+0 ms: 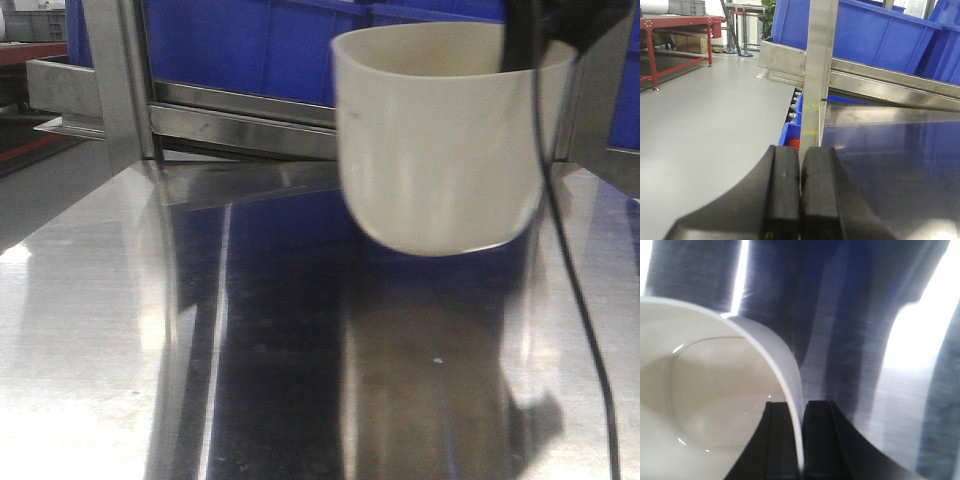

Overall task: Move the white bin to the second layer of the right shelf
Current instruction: 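Grasp the white bin's rim with the right gripper and lift it, then raise the held white bin up beside the robot with the right gripper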

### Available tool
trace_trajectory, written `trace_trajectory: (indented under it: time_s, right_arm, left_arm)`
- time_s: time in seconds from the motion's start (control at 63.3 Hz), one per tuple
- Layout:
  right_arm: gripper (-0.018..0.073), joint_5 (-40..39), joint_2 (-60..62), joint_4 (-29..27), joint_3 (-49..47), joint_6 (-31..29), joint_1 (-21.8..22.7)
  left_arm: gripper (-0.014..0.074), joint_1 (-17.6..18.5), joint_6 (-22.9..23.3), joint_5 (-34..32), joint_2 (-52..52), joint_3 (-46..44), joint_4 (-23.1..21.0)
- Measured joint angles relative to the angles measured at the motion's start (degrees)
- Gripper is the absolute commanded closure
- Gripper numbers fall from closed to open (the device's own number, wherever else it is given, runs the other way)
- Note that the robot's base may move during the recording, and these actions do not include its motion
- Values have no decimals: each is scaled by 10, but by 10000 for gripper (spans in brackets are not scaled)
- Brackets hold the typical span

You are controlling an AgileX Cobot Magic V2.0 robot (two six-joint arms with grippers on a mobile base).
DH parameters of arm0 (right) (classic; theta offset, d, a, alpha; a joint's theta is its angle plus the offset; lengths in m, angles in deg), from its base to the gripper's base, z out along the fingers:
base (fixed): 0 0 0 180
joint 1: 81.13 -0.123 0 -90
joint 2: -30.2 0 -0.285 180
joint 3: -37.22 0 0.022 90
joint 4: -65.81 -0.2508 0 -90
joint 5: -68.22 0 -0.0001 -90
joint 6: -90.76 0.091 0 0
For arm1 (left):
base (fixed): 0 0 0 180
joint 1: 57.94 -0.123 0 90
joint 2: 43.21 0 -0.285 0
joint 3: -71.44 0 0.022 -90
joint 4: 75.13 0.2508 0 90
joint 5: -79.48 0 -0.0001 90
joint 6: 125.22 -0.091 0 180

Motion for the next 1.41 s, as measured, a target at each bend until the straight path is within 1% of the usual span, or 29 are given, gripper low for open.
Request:
trace_trajectory:
  time_s: [0.126, 0.237, 0.395, 0.537, 0.758, 0.964, 1.201, 1.406]
  right_arm:
    - [510, -21, 41, -24, 46, -47, 55]
    - [510, -40, 82, -45, 94, -70, 101]
    - [510, -88, 150, -57, 178, -81, 159]
    - [510, -137, 214, -58, 247, -83, 194]
    - [510, -198, 303, -56, 333, -84, 200]
    - [510, -234, 389, -27, 398, -85, 200]
    - [510, -243, 489, -8, 446, -86, 200]
    - [510, -237, 536, -8, 451, -86, 200]
  left_arm:
    - [512, 0, 0, 0, 0, 0, 0]
    - [512, 0, 0, 0, 0, 0, 0]
    - [512, 0, 0, 0, 0, 0, 0]
    - [512, 0, 0, 0, 0, 0, 0]
    - [512, 0, 0, 0, 0, 0, 0]
    - [512, 0, 0, 0, 0, 0, 0]
    - [512, 0, 0, 0, 0, 0, 0]
    - [512, 0, 0, 0, 0, 0, 0]
